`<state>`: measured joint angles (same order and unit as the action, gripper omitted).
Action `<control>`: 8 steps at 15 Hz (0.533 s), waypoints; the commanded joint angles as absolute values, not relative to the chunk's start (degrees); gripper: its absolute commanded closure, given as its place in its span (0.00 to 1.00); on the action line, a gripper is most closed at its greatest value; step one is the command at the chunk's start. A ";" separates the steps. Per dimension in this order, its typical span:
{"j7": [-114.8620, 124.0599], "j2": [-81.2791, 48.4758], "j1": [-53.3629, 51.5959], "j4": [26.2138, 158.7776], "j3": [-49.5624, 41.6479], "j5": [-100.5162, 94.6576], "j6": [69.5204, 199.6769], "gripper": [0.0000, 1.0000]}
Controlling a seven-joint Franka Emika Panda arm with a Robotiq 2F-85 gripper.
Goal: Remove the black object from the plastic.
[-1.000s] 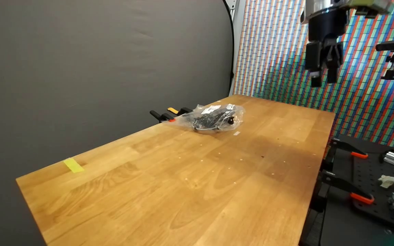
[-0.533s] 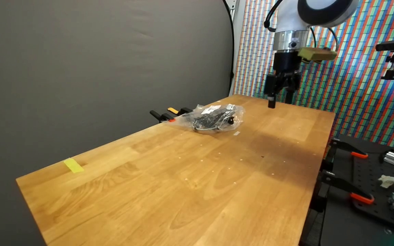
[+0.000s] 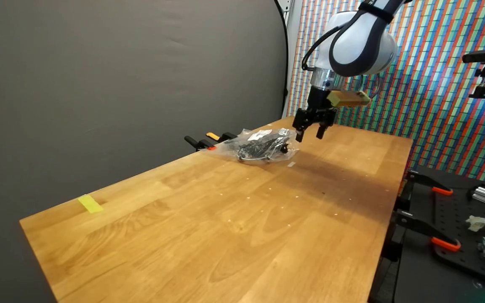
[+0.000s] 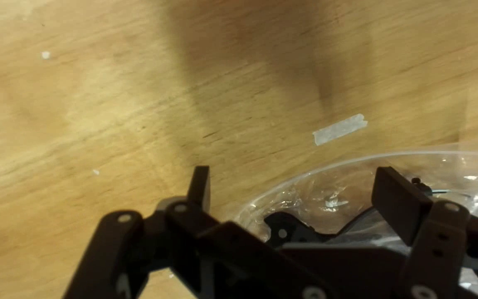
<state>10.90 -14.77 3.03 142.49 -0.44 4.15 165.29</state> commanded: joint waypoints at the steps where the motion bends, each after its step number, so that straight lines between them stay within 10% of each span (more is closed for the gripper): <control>1: 6.69 -22.18 5.35 136.27 2.26 10.27 168.90 0.00; 8: 0.43 -29.04 17.38 128.92 15.85 20.44 176.03 0.00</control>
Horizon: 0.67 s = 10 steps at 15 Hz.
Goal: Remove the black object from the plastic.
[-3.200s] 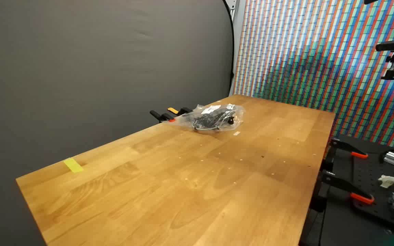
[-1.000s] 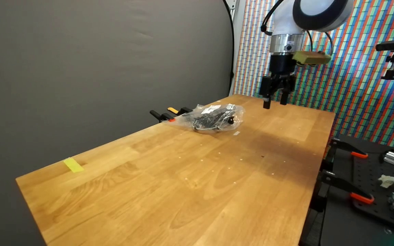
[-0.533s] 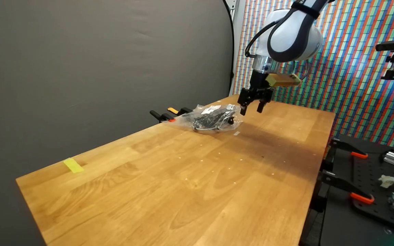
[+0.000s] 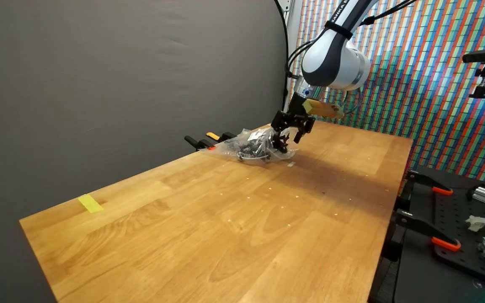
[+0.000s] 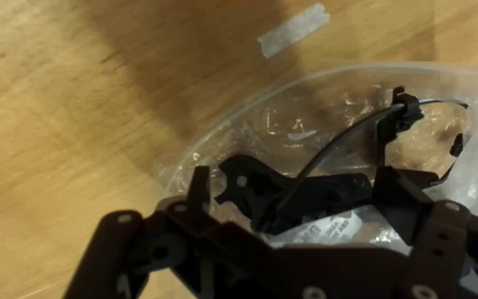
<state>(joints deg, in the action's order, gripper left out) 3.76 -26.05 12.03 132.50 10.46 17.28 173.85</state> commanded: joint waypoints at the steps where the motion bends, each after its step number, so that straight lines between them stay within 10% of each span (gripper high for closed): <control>1: 0.00 -29.68 18.85 128.24 17.28 20.97 175.63 0.00; 6: -1.79 -32.69 25.66 126.95 23.24 23.74 174.60 0.00; 10: -3.07 -34.24 29.82 127.07 27.32 25.42 175.70 0.42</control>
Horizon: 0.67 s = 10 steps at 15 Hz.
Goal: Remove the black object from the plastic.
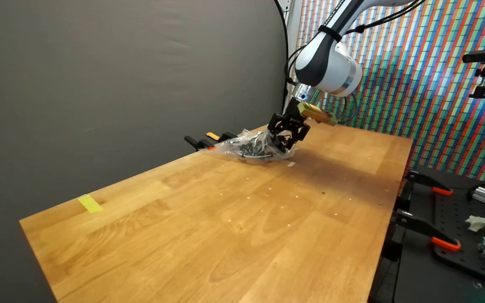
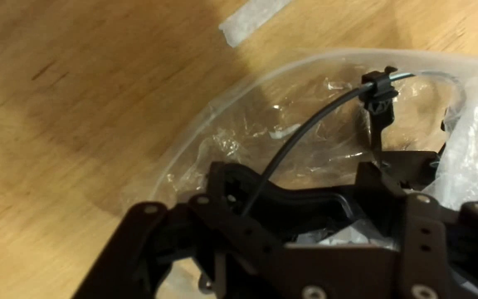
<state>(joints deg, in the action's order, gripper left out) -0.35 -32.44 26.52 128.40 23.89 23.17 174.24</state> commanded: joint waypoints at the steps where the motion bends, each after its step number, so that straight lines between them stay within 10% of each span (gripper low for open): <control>1: -3.39 -34.29 30.80 127.23 28.35 25.74 175.79 0.50; 7: -4.49 -34.30 34.15 128.50 31.11 25.72 176.78 0.95; 10: -4.14 -33.64 34.06 129.24 30.71 25.26 176.17 0.99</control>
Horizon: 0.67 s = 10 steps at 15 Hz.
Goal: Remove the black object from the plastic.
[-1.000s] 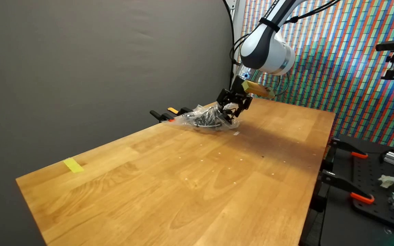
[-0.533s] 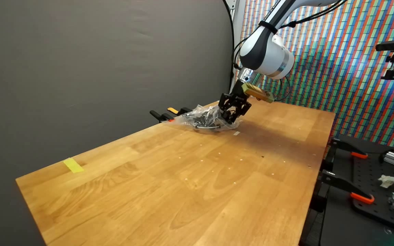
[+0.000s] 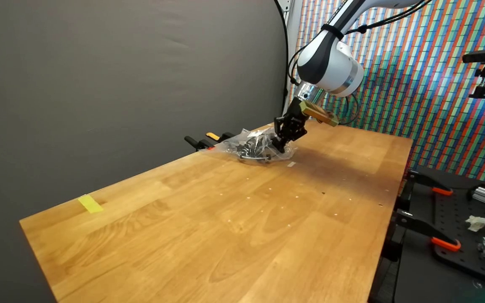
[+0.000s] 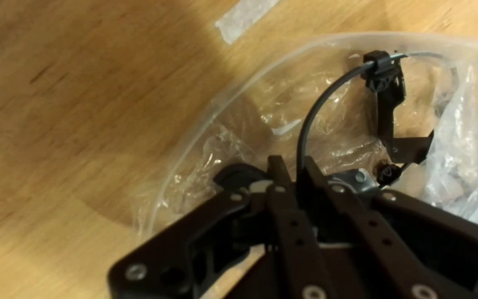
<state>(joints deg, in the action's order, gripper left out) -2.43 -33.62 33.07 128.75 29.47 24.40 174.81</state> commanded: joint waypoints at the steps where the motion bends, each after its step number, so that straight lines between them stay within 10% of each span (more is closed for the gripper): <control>1: -3.35 -32.64 33.07 129.80 29.65 24.98 174.86 0.97; 10: 10.24 -15.73 11.60 137.79 8.69 19.54 159.70 0.97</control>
<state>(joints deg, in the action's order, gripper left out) 2.53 -25.15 21.48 132.75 17.95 23.41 165.85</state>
